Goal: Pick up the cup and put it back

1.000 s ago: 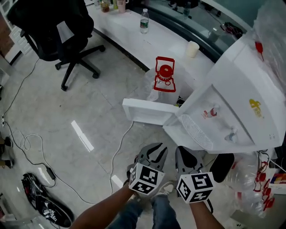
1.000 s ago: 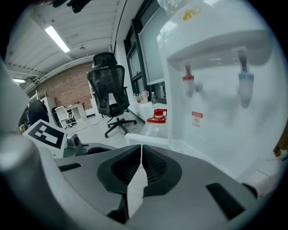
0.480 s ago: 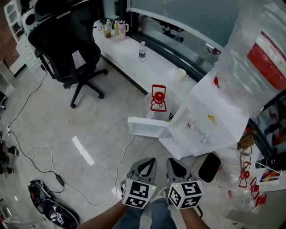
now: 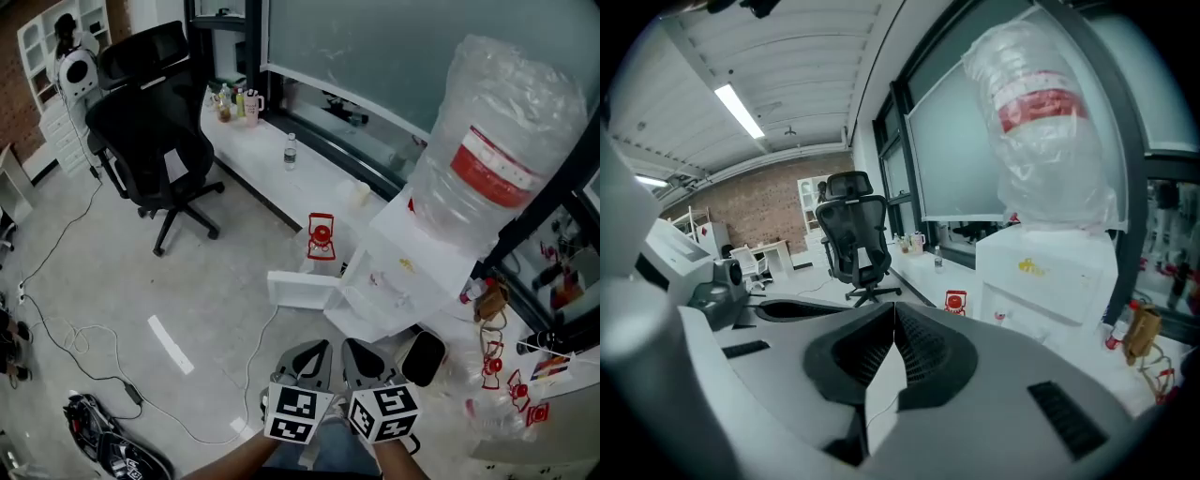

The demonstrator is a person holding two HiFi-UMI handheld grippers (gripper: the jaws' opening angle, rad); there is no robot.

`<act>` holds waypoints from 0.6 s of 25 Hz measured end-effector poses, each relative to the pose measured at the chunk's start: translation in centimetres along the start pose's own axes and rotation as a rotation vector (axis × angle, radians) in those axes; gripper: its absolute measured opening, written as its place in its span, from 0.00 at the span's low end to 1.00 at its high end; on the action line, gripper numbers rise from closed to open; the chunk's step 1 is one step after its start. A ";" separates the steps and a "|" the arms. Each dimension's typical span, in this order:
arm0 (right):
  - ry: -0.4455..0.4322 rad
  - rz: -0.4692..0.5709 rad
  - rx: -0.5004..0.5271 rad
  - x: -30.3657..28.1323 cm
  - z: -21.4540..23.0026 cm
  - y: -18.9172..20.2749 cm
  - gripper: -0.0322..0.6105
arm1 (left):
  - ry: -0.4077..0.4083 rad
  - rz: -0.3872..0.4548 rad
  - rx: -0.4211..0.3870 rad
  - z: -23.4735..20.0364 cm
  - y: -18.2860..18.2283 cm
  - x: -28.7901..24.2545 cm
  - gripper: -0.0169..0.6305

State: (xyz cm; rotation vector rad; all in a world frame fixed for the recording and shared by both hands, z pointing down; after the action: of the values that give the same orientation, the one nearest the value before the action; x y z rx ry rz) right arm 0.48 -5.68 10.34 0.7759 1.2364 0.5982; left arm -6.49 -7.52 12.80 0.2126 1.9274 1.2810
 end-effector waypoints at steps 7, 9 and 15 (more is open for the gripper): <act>0.008 0.013 0.014 -0.6 0.2 -0.6 0.08 | 0.004 0.025 -0.007 -0.4 -1.6 -0.4 0.04; 0.003 0.010 0.011 -0.8 0.1 -0.9 0.08 | 0.004 0.018 -0.008 -0.6 -1.8 -0.6 0.04; 0.004 0.014 0.002 -1.1 0.9 -1.1 0.08 | 0.004 0.018 0.003 -0.4 -2.0 -1.4 0.04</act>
State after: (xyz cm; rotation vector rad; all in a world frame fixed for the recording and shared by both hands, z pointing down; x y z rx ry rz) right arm 1.10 -7.36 10.29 0.7857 1.2360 0.6096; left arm -5.29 -9.49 11.90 0.2298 1.9346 1.2920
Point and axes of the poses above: the fingertips, and each gripper's own axes: x backward along the fingers, z to its right, y out of its underside, the point moved 4 cm from there along x, backward along the fingers, and after that the axes turned 11 degrees about -z, right-handed, at the moved point
